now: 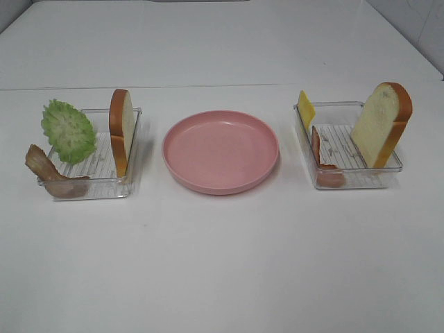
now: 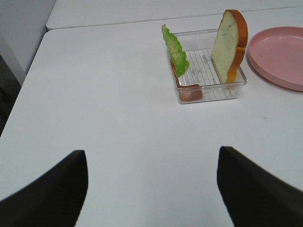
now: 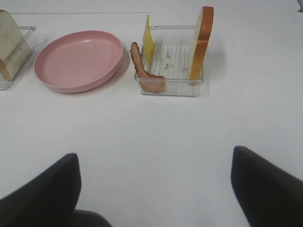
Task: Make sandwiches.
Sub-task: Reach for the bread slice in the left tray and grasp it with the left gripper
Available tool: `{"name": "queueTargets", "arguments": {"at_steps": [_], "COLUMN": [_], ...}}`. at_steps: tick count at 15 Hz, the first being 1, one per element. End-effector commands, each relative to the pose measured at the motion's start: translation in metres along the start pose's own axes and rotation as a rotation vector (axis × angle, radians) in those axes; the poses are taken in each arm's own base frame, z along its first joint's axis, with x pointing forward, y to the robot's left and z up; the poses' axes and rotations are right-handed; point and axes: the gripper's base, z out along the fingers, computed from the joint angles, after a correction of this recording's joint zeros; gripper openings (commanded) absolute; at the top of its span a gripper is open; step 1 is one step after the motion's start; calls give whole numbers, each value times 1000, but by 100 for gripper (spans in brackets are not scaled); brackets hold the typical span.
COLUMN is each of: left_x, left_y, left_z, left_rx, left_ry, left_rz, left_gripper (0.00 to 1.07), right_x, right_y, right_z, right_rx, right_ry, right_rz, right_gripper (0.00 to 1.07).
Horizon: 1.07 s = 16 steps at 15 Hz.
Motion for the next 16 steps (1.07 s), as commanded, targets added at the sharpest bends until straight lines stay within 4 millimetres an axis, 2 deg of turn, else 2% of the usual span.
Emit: {"name": "queueTargets", "arguments": {"at_steps": [1,16], "left_x": [2,2], "left_y": [0,0], "left_z": [-1,-1], "left_rx": [1,1], "left_ry": [-20,-20], "left_rz": [-4,-4], "left_gripper": [73,73], "right_x": [1,1], "right_y": [0,0], "right_z": [0,0], "right_rx": [-1,-1], "right_ry": [-16,-16], "right_rz": [-9,-9], "right_gripper": [81,81]}}
